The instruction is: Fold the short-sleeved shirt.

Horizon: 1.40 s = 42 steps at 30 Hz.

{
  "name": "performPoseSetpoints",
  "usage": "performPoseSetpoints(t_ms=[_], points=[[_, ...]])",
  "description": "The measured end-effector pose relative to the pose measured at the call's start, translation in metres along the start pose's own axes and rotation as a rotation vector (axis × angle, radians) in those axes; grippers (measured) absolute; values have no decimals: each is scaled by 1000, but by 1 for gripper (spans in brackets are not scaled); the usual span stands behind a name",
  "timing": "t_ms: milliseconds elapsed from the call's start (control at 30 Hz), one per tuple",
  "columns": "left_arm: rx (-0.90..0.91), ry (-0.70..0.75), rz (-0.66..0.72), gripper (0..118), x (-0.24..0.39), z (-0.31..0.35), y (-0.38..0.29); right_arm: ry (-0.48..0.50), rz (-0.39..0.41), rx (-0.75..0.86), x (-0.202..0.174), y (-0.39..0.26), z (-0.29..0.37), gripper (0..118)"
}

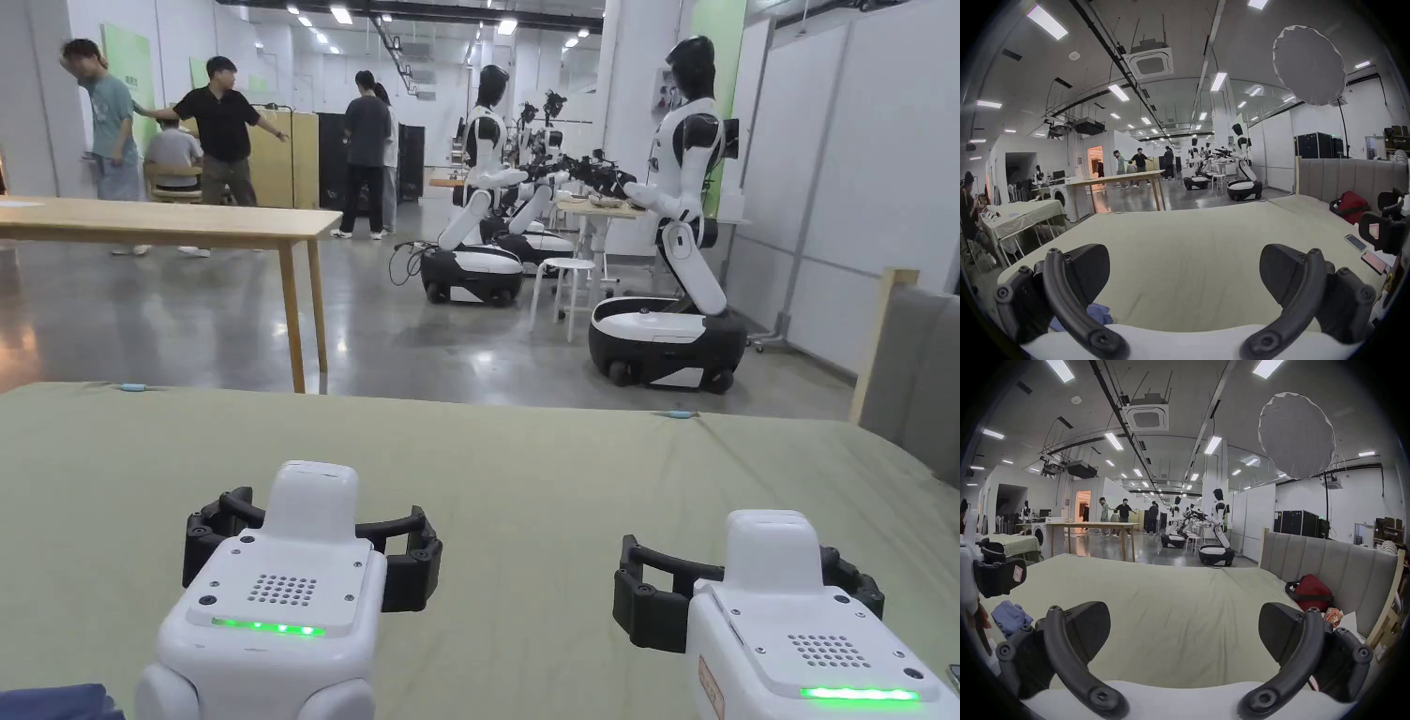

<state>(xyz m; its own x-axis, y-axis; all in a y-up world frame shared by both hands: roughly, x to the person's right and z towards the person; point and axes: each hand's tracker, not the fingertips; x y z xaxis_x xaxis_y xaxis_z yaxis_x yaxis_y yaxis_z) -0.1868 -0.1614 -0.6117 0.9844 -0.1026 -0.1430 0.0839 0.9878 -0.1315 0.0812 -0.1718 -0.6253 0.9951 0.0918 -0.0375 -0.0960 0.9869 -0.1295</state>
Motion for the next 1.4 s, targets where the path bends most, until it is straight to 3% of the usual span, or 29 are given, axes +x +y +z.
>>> performPoseSetpoints(t_ms=[467, 700, 833, 967, 1167, 1400], points=[[-15, 16, 22, 118, -6, 10, 6, 17, 15, -21, -5, 5, 5, 118], [-47, -53, 37, 118, -5, 12, 13, 28, 14, -24, -7, 7, 8, 118], [-94, -31, -45, 118, 3, 10, 16, 45, 43, -26, -5, 9, 10, 118], [-67, -102, 28, 118, -2, 13, 17, 40, 49, -20, -3, 12, 12, 118], [-40, 10, -7, 118, 2, 17, 22, 55, 21, -28, 0, 16, 10, 118], [-64, -48, 41, 118, -6, 20, 28, 67, 31, -32, -3, 17, 12, 118]])
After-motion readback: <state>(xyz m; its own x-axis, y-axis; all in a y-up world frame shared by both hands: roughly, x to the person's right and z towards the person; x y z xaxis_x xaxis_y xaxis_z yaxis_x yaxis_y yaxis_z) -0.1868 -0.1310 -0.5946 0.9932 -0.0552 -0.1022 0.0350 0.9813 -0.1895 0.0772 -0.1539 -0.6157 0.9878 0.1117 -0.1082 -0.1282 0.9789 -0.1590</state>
